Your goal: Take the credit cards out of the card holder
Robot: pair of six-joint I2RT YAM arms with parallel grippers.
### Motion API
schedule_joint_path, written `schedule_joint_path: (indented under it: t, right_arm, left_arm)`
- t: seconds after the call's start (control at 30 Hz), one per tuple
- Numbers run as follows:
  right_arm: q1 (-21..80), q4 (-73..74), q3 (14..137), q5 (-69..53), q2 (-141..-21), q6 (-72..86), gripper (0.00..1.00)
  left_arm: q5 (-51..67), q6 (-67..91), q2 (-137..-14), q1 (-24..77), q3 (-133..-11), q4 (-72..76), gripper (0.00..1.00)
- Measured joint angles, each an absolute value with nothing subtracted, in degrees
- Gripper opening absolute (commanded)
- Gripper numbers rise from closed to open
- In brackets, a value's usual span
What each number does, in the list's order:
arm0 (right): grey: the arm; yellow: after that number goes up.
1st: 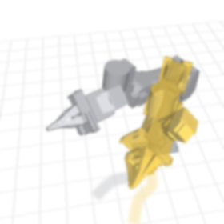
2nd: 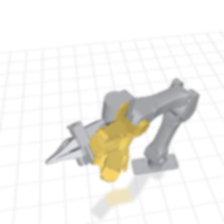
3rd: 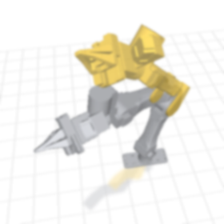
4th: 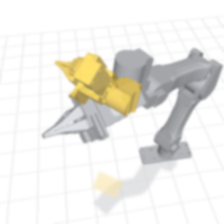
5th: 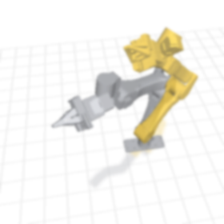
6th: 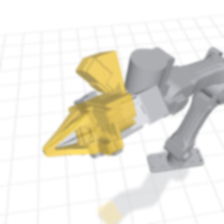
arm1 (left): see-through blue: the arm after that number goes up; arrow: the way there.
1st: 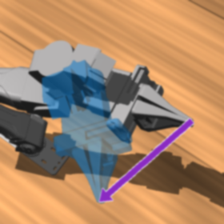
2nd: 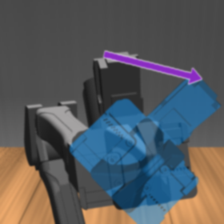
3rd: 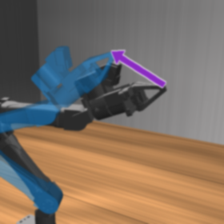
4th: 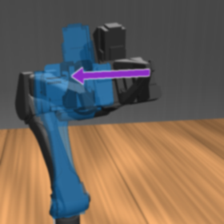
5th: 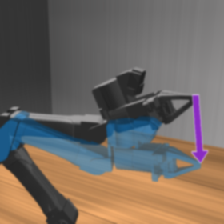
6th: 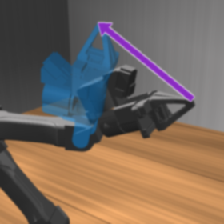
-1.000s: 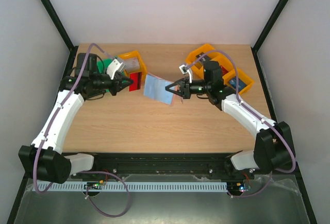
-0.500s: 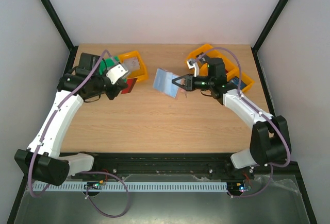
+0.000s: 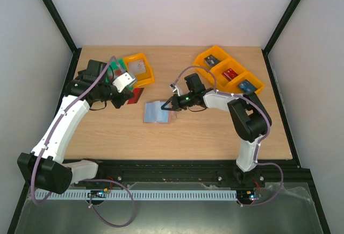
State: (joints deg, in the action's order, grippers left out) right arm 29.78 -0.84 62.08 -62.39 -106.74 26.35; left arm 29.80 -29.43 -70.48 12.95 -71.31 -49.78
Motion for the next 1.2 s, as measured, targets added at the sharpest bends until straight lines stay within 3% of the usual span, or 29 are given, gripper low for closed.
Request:
schedule_joint_path:
  t: [0.1,0.2,0.33,0.53,0.67,0.8,1.03,1.2]
  right_arm:
    - [29.85,0.95,63.51,-62.65,-109.8,25.04,0.02]
    - [29.23,4.14,64.47,-62.28,-112.84,22.65,0.23]
    - [27.18,9.21,64.34,-57.74,-113.47,20.56,0.41]
    - [22.11,13.89,63.35,-39.83,-105.6,19.33,0.52]
    - [21.39,15.33,63.75,-31.33,-97.14,17.89,0.53]
    - [22.41,15.46,64.58,-30.26,-89.8,13.41,0.57]
    - [34.33,11.2,64.03,-43.35,-74.17,0.97,0.59]
    - [36.82,7.05,63.35,-47.81,-71.42,-0.8,0.58]
  left_arm:
    - [29.98,-29.36,-70.48,12.97,-70.61,-49.63,0.02]
    - [30.24,-29.36,-70.48,13.19,-70.52,-49.58,0.02]
    - [30.74,-29.65,-70.46,13.96,-70.54,-49.67,0.02]
    - [31.29,-31.22,-70.46,15.77,-72.12,-51.42,0.02]
    - [32.53,-32.36,-70.46,16.6,-72.55,-52.49,0.02]
    - [35.83,-34.15,-70.48,16.86,-73.89,-54.76,0.02]
    - [41.95,-36.97,-70.48,16.86,-75.07,-57.87,0.02]
    - [43.97,-38.0,-70.48,16.86,-75.07,-59.16,0.02]
